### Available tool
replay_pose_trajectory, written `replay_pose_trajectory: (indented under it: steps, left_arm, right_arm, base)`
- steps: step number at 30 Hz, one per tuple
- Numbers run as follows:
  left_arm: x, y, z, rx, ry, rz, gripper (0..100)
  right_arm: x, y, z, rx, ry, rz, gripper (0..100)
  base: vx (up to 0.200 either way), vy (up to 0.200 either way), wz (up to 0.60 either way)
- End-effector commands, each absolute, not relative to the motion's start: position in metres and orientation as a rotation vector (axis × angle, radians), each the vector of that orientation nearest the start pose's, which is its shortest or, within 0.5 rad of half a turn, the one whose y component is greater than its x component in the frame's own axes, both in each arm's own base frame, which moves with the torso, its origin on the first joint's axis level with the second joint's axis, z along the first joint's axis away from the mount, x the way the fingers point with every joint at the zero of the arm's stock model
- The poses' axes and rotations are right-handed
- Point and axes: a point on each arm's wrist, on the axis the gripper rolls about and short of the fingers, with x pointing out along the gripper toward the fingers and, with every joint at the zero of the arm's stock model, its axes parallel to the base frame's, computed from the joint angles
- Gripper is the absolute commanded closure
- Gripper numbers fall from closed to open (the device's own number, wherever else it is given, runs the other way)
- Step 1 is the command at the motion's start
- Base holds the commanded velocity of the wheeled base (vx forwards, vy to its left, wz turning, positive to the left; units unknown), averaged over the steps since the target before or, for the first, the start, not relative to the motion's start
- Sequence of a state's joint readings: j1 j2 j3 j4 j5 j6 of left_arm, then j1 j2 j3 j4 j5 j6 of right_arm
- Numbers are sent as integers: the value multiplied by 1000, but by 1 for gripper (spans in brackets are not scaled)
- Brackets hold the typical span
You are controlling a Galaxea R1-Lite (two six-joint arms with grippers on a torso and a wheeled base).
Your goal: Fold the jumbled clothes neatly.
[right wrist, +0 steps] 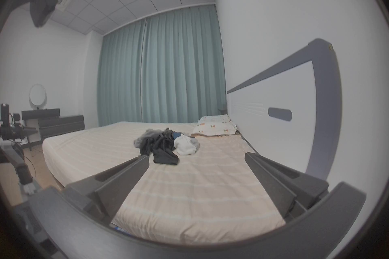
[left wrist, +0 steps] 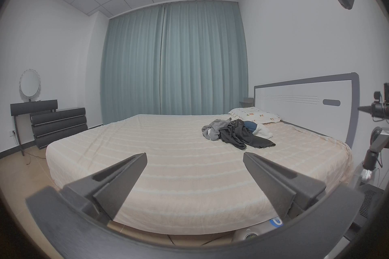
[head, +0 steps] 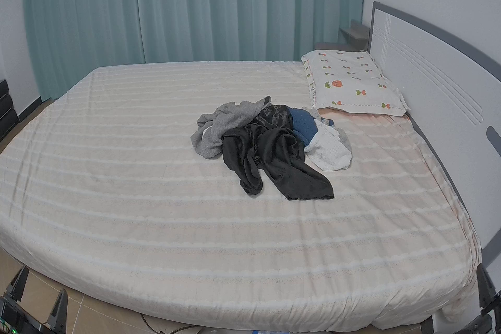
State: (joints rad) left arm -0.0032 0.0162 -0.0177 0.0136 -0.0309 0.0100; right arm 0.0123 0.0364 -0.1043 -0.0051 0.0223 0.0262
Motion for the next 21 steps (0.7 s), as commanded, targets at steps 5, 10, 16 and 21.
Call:
replay_pose_trajectory:
  steps: [5, 10, 16, 21]
  left_arm:
    - [-23, -1, 75, 11, 11, -34, 0]
    - [-23, -1, 75, 9, 11, -34, 0]
    - [-23, -1, 75, 9, 11, -34, 0]
    - [-23, -1, 75, 11, 11, -34, 0]
  right_arm:
    - [-6, 1, 132, 48, 104, 131, 0]
    - [26, 5, 156, 60, 245, 208, 0]
    - [79, 10, 165, 84, 449, 284, 0]
    - [172, 25, 161, 124, 571, 323, 0]
  base:
    - [0, 0, 0]
    - [0, 0, 0]
    - [0, 0, 0]
    - [0, 0, 0]
